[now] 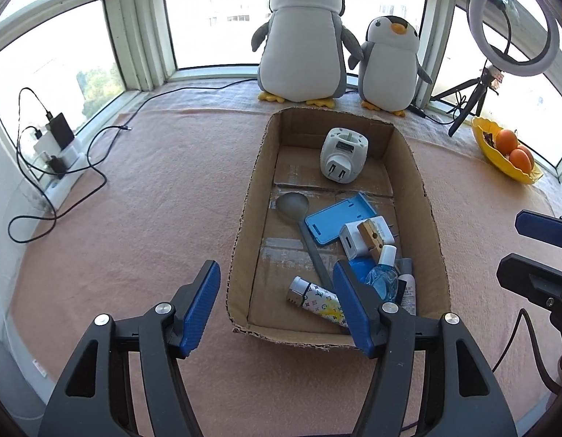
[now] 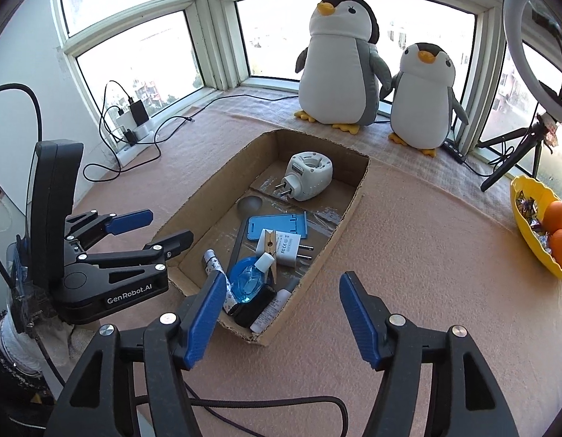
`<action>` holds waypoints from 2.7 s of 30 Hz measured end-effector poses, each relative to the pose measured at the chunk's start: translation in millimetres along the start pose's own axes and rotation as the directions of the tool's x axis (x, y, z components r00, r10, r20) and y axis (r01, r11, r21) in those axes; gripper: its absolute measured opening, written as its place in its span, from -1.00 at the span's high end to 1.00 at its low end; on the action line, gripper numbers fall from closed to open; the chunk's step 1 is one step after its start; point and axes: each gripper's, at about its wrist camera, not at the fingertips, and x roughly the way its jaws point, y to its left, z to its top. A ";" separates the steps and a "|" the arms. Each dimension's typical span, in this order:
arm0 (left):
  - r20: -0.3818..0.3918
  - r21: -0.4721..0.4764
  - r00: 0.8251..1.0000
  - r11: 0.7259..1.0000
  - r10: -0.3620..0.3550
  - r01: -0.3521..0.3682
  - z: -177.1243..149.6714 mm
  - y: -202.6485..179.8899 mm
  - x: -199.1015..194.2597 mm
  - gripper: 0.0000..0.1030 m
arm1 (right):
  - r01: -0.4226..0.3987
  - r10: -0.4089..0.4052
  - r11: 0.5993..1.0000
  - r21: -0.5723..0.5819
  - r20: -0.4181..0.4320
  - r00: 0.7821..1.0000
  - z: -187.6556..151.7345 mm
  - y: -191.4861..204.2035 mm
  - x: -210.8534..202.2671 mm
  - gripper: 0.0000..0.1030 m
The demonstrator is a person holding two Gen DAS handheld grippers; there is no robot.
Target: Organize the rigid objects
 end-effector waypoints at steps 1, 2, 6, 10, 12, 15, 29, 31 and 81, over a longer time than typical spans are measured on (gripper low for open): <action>0.002 0.002 1.000 1.000 -0.003 0.003 -0.4 -0.8 -2.7 -0.27 | 0.002 -0.002 1.000 0.006 0.003 1.000 -0.8 -1.8 -2.5 -0.24; 0.004 0.004 1.000 1.000 -0.005 0.005 -1.5 -2.4 -5.9 -0.29 | 0.004 -0.004 1.000 0.012 0.007 1.000 -1.8 -3.7 -5.2 -0.27; 0.013 0.009 1.000 1.000 -0.011 0.011 -3.2 -6.6 -17.6 -0.35 | 0.030 -0.031 0.999 0.034 0.027 0.999 -5.1 -11.9 -16.8 -0.35; 0.035 0.018 0.999 1.000 -0.016 0.015 -3.2 -11.5 -31.9 -0.43 | 0.062 -0.065 0.996 0.064 0.048 0.997 -9.7 -22.0 -30.4 -0.37; 0.051 0.020 0.999 1.000 -0.013 0.012 -2.1 -13.7 -39.2 -0.44 | 0.069 -0.075 0.994 0.090 0.062 0.995 -11.8 -28.5 -38.3 -0.39; 0.068 0.014 0.997 1.000 -0.021 0.020 0.7 -15.3 -48.9 -0.44 | 0.094 -0.105 0.988 0.123 0.088 0.991 -14.2 -36.7 -52.1 -0.41; 0.197 0.056 0.980 0.998 -0.040 0.030 17.9 -30.9 -91.0 -0.58 | 0.299 -0.336 0.934 0.195 0.195 0.921 -10.9 -45.1 -103.1 -0.56; 0.202 0.060 0.978 0.998 -0.046 0.035 18.7 -33.2 -93.4 -0.58 | 0.300 -0.339 0.932 0.200 0.202 0.919 -11.0 -45.2 -106.4 -0.56; 0.187 0.064 0.981 0.997 -0.047 0.036 14.6 -35.7 -89.7 -0.58 | 0.289 -0.322 0.936 0.199 0.158 0.933 -16.8 -42.7 -91.3 -0.56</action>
